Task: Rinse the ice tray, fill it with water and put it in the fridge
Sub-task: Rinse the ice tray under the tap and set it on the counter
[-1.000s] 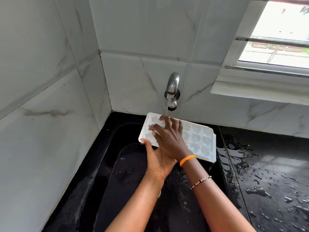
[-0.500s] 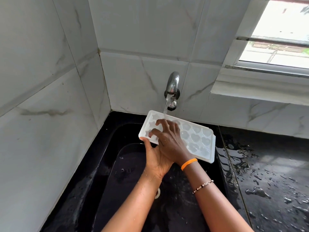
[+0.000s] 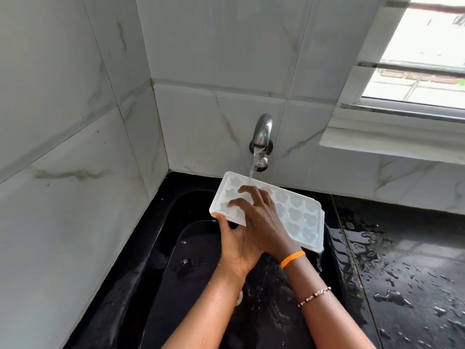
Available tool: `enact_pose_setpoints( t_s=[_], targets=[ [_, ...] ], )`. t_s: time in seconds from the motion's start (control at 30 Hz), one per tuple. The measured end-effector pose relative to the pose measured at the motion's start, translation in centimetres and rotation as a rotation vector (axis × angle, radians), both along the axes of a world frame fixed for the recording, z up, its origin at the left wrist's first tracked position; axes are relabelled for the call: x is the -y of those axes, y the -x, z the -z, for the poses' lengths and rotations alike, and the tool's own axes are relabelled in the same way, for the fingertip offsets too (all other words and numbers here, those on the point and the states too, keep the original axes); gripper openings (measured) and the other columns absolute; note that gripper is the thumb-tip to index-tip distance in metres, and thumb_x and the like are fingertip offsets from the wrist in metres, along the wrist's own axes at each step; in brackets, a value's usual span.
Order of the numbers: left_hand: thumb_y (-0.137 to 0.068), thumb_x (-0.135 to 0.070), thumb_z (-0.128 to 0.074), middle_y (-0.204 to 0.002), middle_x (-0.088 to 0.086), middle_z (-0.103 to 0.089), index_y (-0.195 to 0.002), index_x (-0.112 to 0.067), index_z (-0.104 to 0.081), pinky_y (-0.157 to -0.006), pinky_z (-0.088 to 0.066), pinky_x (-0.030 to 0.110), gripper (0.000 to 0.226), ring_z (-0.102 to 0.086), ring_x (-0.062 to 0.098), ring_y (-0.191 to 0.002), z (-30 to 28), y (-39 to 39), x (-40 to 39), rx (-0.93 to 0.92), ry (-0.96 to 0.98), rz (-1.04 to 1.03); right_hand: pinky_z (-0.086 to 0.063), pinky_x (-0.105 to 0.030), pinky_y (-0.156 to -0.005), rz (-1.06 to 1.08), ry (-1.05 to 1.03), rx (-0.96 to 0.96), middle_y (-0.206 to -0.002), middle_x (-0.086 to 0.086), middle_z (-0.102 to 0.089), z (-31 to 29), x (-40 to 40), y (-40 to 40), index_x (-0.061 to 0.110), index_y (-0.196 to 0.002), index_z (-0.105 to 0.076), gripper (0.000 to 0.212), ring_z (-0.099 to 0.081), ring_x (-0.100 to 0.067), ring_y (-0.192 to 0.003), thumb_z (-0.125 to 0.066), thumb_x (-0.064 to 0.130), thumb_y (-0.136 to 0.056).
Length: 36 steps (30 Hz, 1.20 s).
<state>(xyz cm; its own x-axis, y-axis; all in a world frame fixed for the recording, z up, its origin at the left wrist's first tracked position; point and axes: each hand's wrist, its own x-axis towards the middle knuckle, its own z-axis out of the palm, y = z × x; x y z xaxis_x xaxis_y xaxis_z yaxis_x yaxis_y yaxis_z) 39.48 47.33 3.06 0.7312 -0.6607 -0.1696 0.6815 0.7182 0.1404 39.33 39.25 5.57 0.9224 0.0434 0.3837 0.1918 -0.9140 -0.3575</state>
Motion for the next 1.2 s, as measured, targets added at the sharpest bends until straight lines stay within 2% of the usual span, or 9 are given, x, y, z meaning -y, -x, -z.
enact_pose_setpoints(
  t_s=[0.13,0.27,0.4,0.47,0.57,0.7,0.8,0.93,1.2],
  targets=[
    [-0.071,-0.081,-0.034,-0.120,0.019,-0.062,-0.129,-0.010,-0.052,-0.081,-0.056,0.046,0.093,-0.065,0.034,-0.103,0.3,-0.5,-0.5,-0.020,-0.048,-0.088,-0.038,-0.042,-0.095,0.042,-0.016,0.048,-0.117,-0.004,-0.051,0.3,-0.1,0.4,0.024,-0.095,-0.062,0.041,-0.040,-0.024,-0.110,-0.026,0.019,-0.076],
    [-0.066,-0.083,-0.035,-0.138,0.015,-0.050,-0.140,-0.011,-0.041,-0.097,-0.045,0.045,0.104,-0.051,0.029,-0.123,0.6,-0.8,-0.7,-0.009,-0.057,-0.096,-0.031,-0.057,-0.103,0.076,0.117,0.066,-0.117,-0.001,-0.049,1.5,0.2,0.0,0.031,-0.091,-0.062,0.021,-0.040,-0.025,-0.115,-0.053,0.016,-0.078],
    [-0.066,-0.082,-0.034,-0.135,0.018,-0.052,-0.139,-0.010,-0.042,-0.087,-0.052,0.045,0.102,-0.060,0.031,-0.113,0.5,-0.7,-0.7,-0.005,-0.057,-0.100,-0.032,-0.054,-0.104,0.035,0.128,0.045,-0.123,0.001,-0.046,1.7,-0.3,-0.4,0.032,-0.095,-0.065,0.020,-0.031,-0.022,-0.117,-0.066,0.020,-0.079],
    [-0.067,-0.082,-0.033,-0.125,0.018,-0.060,-0.132,-0.008,-0.048,-0.089,-0.051,0.043,0.100,-0.063,0.031,-0.107,0.6,-0.6,-0.8,-0.015,-0.060,-0.121,-0.035,-0.050,-0.102,0.049,0.060,0.069,-0.121,0.000,-0.048,1.5,0.0,0.0,0.032,-0.095,-0.066,0.024,-0.031,-0.021,-0.114,-0.058,0.014,-0.080],
    [-0.064,-0.084,-0.033,-0.132,0.017,-0.054,-0.133,-0.008,-0.047,-0.102,-0.041,0.041,0.104,-0.054,0.031,-0.118,0.6,-0.7,-1.0,-0.001,-0.080,-0.153,-0.033,-0.039,-0.097,0.125,-0.081,0.103,-0.119,-0.003,-0.051,1.3,0.2,1.0,0.028,-0.101,-0.064,0.054,-0.034,-0.020,-0.110,-0.024,0.012,-0.069],
    [-0.063,-0.084,-0.030,-0.125,0.016,-0.060,-0.132,-0.012,-0.048,-0.087,-0.054,0.041,0.102,-0.060,0.031,-0.106,0.5,-0.8,-1.1,0.036,-0.076,-0.192,-0.035,-0.050,-0.099,0.137,-0.005,0.099,-0.120,0.002,-0.043,2.2,0.6,1.4,0.033,-0.096,-0.061,0.049,-0.033,-0.022,-0.111,-0.049,-0.002,-0.064],
    [-0.062,-0.084,-0.030,-0.131,0.017,-0.055,-0.137,-0.013,-0.043,-0.088,-0.054,0.042,0.104,-0.059,0.031,-0.108,0.1,-0.7,-1.2,0.051,-0.072,-0.189,-0.029,-0.060,-0.104,0.183,0.060,0.090,-0.121,0.004,-0.038,2.4,0.8,1.4,0.036,-0.097,-0.059,0.056,-0.030,-0.023,-0.115,-0.062,-0.005,-0.059],
    [-0.066,-0.081,-0.027,-0.135,0.016,-0.052,-0.141,-0.015,-0.039,-0.085,-0.055,0.041,0.101,-0.063,0.029,-0.106,0.4,-1.0,-1.3,0.064,-0.074,-0.194,-0.032,-0.053,-0.103,0.100,0.041,0.095,-0.123,0.000,-0.046,2.3,0.2,1.3,0.037,-0.101,-0.061,0.046,-0.030,-0.023,-0.115,-0.060,0.006,-0.067],
    [-0.077,-0.065,-0.037,-0.135,0.017,-0.053,-0.136,-0.014,-0.043,-0.098,-0.045,0.047,0.079,-0.051,0.034,-0.124,1.0,-1.6,-1.6,0.103,-0.104,-0.275,-0.044,-0.047,-0.093,0.257,-0.107,0.134,-0.116,-0.003,-0.050,2.9,0.5,2.2,0.028,-0.101,-0.060,0.065,-0.043,-0.029,-0.107,-0.048,-0.018,-0.055]
  ],
)
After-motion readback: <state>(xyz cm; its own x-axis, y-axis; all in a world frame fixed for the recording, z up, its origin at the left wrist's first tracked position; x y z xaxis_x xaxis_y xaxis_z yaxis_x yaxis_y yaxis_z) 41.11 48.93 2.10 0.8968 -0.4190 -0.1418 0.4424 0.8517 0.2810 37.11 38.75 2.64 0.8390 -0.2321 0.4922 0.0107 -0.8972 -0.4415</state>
